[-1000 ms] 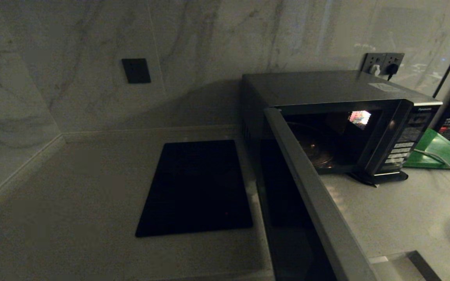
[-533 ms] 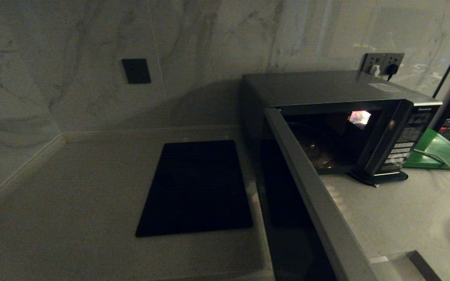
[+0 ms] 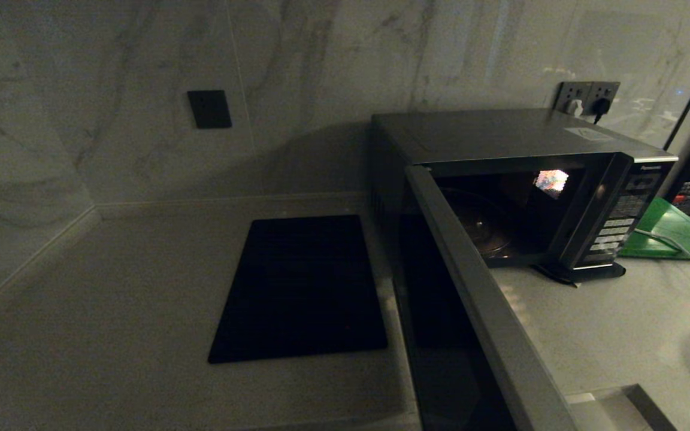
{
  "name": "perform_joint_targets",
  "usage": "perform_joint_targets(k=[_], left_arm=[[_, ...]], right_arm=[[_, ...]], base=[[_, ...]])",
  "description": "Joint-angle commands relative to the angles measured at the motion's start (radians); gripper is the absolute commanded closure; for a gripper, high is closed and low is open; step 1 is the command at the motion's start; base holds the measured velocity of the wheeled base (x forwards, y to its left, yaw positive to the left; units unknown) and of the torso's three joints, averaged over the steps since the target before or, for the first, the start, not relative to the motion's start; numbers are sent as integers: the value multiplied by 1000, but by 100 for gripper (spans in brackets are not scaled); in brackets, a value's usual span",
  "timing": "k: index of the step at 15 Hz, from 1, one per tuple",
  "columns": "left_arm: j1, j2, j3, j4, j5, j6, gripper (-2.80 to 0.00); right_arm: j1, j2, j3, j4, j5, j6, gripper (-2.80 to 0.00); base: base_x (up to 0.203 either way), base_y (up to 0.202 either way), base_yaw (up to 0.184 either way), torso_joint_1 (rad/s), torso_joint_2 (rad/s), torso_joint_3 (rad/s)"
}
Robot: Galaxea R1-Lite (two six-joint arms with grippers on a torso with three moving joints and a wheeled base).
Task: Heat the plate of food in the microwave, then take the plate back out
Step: Close the microwave oven
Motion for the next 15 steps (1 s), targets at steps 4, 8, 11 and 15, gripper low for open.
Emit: perform_joint_targets(k=[4,8,11,15], left_arm=[[0,2,0,0,0,-1,0],[0,2,0,0,0,-1,0],[0,2,0,0,0,-1,0],[0,2,0,0,0,-1,0]], right_arm=[[158,213,-264,204,-3,54,0],[329,309,-406,360,83,220,0],[472,329,-443,371,291,339,0],[547,425,-675,426,442,368,0]], base=[[0,0,0,0,0,0],[0,0,0,0,0,0],[0,0,0,0,0,0],[0,0,0,0,0,0]])
